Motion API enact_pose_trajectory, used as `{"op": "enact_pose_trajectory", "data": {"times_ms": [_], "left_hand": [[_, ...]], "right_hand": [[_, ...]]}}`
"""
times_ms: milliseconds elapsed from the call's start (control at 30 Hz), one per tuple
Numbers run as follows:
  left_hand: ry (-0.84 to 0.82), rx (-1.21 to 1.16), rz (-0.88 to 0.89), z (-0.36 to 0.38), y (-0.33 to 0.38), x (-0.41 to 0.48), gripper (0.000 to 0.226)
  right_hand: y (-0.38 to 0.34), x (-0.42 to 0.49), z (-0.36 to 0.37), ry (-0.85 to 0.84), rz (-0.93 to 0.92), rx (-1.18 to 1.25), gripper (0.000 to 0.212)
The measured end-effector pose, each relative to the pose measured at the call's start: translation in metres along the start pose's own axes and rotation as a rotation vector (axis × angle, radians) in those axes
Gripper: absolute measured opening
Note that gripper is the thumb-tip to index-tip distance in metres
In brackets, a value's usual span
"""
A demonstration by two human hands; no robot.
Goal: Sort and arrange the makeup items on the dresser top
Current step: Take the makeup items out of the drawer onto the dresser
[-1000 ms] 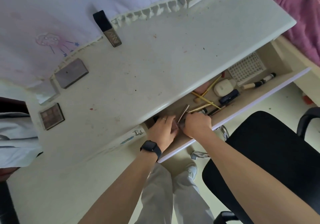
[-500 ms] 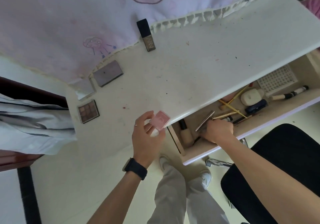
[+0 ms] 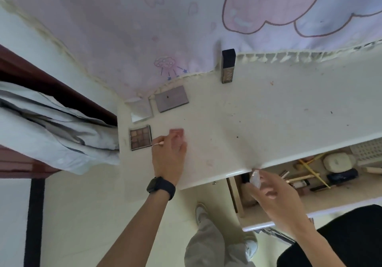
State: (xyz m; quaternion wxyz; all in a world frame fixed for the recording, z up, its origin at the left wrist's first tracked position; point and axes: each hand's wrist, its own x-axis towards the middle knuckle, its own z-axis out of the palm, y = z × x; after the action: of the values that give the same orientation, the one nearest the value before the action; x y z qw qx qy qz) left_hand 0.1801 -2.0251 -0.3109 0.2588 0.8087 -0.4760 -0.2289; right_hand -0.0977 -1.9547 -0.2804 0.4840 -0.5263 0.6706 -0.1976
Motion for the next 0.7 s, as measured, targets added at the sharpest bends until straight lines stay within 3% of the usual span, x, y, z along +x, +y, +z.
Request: {"op": "enact_pose_trajectory", "data": {"times_ms": [133, 300, 533, 700], "left_hand": [[0.027, 0.192, 0.059, -0.009, -0.01, 0.023, 0.036], [0.111, 0.559, 0.274, -0.018, -0.02, 0.034, 0.03], [0.067, 0.557, 0.554, -0.041, -0.048, 0.051, 0.028], [0.118, 0.557, 0.593, -0.048, -0.059, 0.059, 0.023]], "right_hand": [[-0.041, 0.027, 0.027, 0.022, -0.106, 0.064, 0.053], [-0.079, 0.084, 0.067, 0.026, -0.245, -0.055, 0.046], [-0.106, 0.15, 0.11, -0.079, -0.443, -0.381, 0.047], [-0.106, 0.166, 0.115, -0.121, -0.422, -0.291, 0.051]]}}
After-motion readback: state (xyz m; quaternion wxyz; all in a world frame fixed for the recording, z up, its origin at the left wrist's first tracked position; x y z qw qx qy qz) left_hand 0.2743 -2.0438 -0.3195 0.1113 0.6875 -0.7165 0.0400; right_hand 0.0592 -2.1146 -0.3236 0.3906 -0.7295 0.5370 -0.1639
